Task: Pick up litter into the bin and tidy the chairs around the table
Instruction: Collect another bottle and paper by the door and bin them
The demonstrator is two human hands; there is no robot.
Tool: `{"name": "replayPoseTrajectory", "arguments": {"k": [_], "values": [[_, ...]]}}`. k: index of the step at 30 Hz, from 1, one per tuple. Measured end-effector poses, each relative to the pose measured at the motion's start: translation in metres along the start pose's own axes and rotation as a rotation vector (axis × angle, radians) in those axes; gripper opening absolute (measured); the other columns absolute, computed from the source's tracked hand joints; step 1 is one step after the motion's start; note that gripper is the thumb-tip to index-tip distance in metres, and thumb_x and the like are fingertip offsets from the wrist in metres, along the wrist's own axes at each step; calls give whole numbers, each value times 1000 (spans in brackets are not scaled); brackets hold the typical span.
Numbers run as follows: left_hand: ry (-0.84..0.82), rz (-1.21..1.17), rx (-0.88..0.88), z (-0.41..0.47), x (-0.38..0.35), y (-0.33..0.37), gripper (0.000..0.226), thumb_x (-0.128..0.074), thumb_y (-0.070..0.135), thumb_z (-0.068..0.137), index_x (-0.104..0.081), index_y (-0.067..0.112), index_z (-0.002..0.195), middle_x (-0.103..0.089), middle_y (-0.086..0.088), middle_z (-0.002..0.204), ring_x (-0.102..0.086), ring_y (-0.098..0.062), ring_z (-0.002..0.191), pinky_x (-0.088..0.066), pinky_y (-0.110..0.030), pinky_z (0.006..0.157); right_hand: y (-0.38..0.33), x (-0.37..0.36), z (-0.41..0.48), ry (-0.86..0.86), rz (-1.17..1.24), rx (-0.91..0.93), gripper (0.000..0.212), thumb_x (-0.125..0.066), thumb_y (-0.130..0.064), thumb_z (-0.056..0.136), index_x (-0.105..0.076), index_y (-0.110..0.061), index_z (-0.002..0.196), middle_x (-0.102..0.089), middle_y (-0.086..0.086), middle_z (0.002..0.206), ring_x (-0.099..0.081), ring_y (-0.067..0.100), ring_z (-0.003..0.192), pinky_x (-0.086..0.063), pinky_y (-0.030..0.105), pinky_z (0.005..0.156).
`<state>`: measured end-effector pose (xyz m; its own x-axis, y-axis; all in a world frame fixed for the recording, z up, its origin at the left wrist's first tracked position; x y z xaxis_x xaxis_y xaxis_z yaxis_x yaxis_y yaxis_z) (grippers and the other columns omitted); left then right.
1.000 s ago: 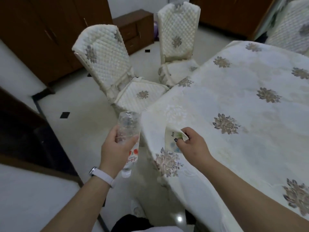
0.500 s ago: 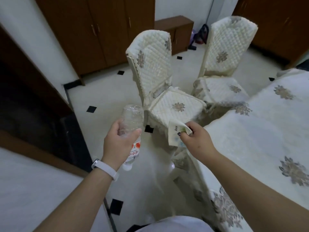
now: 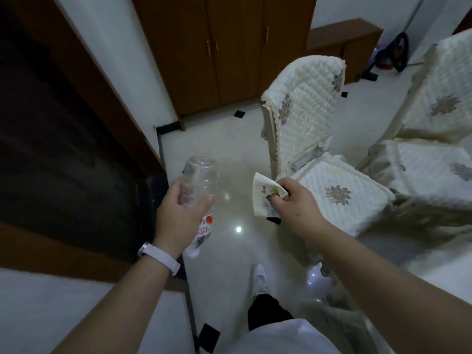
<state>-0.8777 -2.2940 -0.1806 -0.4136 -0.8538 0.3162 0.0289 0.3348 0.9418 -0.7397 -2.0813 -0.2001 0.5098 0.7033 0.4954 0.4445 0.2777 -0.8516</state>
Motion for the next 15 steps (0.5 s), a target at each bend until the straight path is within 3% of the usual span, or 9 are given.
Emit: {"name": "replayPoseTrajectory", "arguments": {"k": [4, 10, 15], "values": [[-14, 5, 4, 72, -9, 31, 38, -78, 25, 82, -60, 50, 104, -70, 21, 100, -68, 0, 90, -58, -37, 84, -29, 5, 75, 14, -46, 29, 1, -58, -21, 85, -58, -21, 85, -63, 3, 76, -60, 20, 70, -54, 45, 65], [11, -39, -21, 162, -17, 62, 54, -80, 27, 81, -58, 32, 130, -70, 11, 112, -70, -7, 95, -60, -39, 83, -80, 14, 169, 3, -24, 90, 6, -57, -18, 87, -60, -24, 88, -61, 1, 75, -56, 15, 62, -45, 31, 56], [19, -58, -10, 224, -8, 63, 55, -81, 27, 80, -58, 29, 130, -70, 9, 111, -71, -11, 94, -61, -43, 82, -106, -1, 223, 7, -21, 99, 8, -57, -18, 87, -59, -26, 85, -61, 2, 70, -48, 6, 51, -40, 27, 53]]}}
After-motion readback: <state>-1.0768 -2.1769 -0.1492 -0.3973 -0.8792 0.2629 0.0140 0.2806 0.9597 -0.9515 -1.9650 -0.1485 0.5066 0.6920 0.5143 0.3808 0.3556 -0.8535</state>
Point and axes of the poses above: each hand's wrist, its own z-axis towards the middle knuckle, its own x-axis out of the back of the hand, y = z × x, the point moved 5 cm from there along z, towards the middle knuckle
